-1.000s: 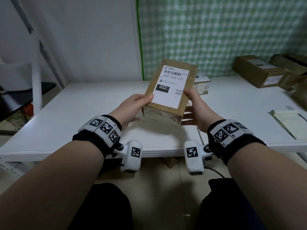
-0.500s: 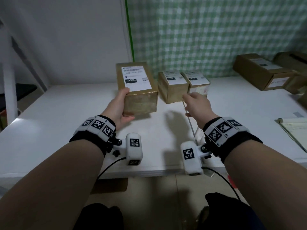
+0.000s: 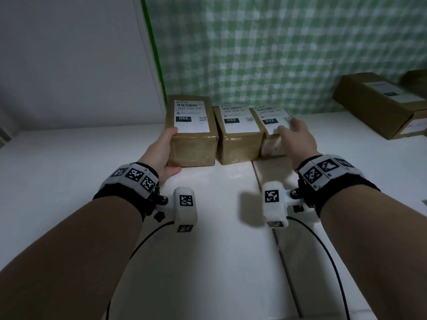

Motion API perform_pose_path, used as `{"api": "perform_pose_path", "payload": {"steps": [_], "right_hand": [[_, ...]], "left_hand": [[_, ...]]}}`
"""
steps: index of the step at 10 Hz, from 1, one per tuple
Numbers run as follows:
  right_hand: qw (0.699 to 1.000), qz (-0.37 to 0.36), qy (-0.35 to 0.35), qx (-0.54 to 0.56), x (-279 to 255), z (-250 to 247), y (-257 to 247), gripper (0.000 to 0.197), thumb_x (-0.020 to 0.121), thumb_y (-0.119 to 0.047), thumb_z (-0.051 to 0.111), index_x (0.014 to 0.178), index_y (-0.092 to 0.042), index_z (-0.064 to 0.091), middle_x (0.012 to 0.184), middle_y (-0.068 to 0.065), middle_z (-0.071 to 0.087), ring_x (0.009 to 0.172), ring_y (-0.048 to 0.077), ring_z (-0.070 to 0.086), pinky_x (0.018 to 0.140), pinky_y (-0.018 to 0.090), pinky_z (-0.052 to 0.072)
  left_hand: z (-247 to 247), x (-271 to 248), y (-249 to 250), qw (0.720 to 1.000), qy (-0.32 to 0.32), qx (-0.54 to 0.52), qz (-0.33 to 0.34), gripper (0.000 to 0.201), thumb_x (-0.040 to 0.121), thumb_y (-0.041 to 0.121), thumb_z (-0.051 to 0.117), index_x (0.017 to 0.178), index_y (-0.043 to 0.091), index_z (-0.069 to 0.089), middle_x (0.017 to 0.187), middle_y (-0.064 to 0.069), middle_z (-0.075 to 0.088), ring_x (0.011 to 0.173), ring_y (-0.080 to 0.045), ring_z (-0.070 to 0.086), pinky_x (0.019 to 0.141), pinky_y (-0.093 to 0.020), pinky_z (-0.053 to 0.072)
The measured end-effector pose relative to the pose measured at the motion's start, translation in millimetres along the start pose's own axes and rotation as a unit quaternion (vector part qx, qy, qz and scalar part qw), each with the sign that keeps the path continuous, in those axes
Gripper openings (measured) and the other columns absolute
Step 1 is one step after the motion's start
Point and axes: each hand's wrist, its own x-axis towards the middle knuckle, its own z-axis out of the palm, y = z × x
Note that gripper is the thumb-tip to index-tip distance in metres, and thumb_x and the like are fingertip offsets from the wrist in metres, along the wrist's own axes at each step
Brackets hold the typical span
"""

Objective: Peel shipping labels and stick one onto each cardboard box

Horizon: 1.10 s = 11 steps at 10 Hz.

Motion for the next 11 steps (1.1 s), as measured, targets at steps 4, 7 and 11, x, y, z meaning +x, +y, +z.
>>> {"api": "perform_pose_path", "payload": {"steps": [4,7,11], "right_hand": [[0.998,0.019,0.053,0.032,6,20,1,0.040,0.077,-0.028,0.052,0.117,-0.027,0.049,0.121,0.011,0.053,0.106,0.036,0.053,0.092,0.045,0.046],[0.999,0.030,-0.011,0.009,1,22,-8,0.052,0.085,-0.026,0.052,0.135,-0.024,0.040,0.137,0.015,0.037,0.120,0.037,0.045,0.104,0.043,0.037],[0.996,-0.039,-0.057,-0.058,-53,-25,-58,0.027,0.083,-0.034,0.049,0.098,-0.014,0.058,0.118,0.017,0.053,0.095,0.029,0.053,0.089,0.041,0.046]], "left_hand": [[-8,19,4,0.997,0.023,0.074,-0.026,0.043,0.080,0.056,0.054,0.108,0.024,0.051,0.100,-0.007,0.053,0.098,-0.026,0.057,0.085,-0.039,0.051],[-25,8,8,0.974,0.041,0.221,-0.025,0.047,0.082,0.063,0.045,0.096,0.019,0.054,0.085,-0.005,0.049,0.080,-0.020,0.044,0.083,-0.038,0.044],[-22,-71,47,0.962,0.050,0.217,0.159,0.021,0.093,0.038,0.051,0.089,0.017,0.054,0.087,0.005,0.052,0.072,-0.009,0.043,0.083,-0.035,0.044]]}}
